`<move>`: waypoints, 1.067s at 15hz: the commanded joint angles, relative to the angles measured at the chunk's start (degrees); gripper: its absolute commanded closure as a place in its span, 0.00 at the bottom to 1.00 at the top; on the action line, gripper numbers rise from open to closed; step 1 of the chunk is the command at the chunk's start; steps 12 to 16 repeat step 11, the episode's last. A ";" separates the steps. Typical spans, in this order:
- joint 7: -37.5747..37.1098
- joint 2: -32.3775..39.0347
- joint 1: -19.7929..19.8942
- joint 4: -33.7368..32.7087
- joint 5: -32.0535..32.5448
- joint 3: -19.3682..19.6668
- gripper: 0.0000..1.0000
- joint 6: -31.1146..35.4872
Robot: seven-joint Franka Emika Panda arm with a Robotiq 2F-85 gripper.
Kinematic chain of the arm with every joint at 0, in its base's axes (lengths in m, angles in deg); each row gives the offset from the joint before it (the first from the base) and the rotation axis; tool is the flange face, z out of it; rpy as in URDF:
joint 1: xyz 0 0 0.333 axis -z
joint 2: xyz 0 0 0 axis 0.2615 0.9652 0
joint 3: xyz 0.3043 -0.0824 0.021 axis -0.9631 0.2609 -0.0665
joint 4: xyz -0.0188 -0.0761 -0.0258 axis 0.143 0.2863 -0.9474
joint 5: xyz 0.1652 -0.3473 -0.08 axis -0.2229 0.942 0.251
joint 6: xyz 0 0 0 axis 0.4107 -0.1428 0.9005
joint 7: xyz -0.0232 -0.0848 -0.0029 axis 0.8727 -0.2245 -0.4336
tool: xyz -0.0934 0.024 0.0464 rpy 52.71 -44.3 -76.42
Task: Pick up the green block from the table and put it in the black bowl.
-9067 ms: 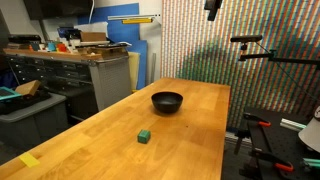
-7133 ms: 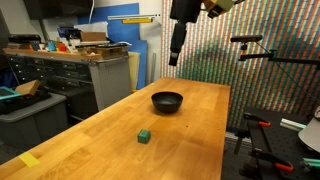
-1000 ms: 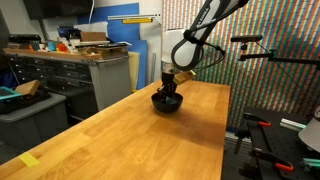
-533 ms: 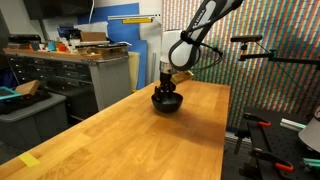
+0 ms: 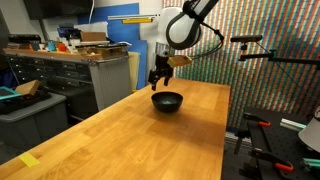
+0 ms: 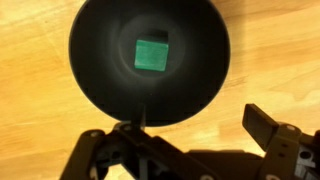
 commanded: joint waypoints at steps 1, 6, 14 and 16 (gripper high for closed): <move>1.74 -5.78 0.93 0.38 -1.60 -2.24 0.00 -8.68; 2.33 -9.11 1.83 -4.31 -3.45 -3.47 0.00 -19.96; 0.61 -8.67 1.30 -3.65 -1.75 -3.10 0.00 -18.39; 0.61 -8.67 1.30 -3.65 -1.75 -3.10 0.00 -18.39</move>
